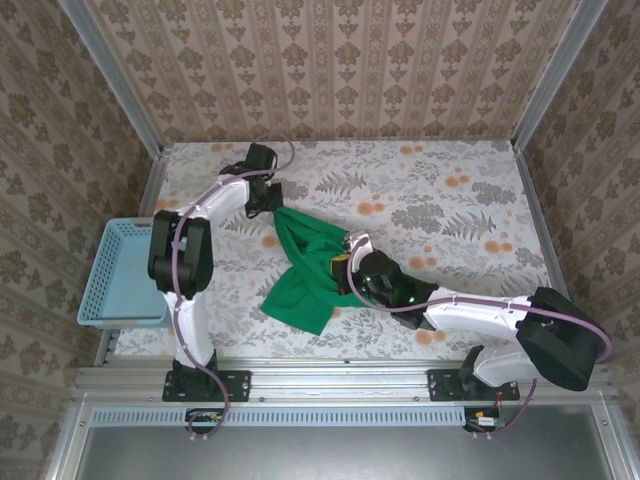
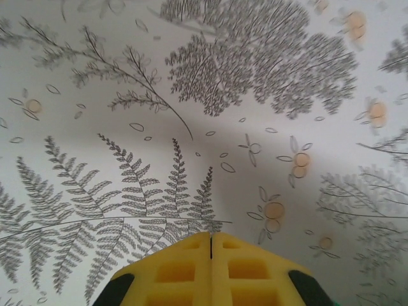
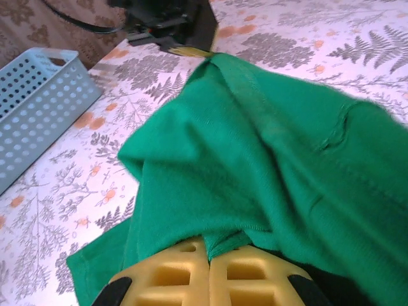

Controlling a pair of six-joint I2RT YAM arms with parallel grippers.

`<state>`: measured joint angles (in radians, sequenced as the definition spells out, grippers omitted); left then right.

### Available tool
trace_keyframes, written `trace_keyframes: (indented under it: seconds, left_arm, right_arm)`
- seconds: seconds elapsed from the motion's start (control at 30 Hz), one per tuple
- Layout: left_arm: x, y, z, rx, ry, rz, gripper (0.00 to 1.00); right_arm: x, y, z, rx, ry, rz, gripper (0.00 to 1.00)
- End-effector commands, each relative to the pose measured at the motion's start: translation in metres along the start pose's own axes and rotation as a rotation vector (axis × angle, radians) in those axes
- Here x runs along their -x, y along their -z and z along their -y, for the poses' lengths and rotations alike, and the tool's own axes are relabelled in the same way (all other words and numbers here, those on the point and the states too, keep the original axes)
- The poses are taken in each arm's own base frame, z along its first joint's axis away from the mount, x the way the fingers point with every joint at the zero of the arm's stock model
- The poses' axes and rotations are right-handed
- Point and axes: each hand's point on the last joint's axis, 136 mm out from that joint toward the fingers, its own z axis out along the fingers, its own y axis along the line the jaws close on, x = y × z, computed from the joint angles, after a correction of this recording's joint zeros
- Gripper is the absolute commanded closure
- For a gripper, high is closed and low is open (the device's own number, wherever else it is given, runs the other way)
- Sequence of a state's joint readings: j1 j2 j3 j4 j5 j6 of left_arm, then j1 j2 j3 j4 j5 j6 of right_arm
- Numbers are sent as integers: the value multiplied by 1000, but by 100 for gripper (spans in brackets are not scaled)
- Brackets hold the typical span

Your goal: Fold the inside-out t-shirt

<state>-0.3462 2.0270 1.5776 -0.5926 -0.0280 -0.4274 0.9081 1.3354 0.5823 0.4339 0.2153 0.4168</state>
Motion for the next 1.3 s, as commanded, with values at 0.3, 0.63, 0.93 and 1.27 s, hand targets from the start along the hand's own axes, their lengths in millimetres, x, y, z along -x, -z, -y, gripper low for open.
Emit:
trace_keyframes:
  seconds: [0.3, 0.63, 0.93, 1.27]
  left_arm:
    - [-46, 10, -29, 167, -20, -52, 100]
    - [-98, 82, 44, -115, -151, 95, 65]
    - [-164, 169, 162, -667, -436, 222, 41]
    - [-198, 156, 184, -730, -513, 179, 42]
  right_arm:
    - [45, 48, 20, 0, -100, 171, 100]
    - [35, 51, 18, 63, -127, 142, 100]
    - [30, 54, 13, 103, -121, 130, 100]
    - [28, 61, 11, 120, -131, 130, 100]
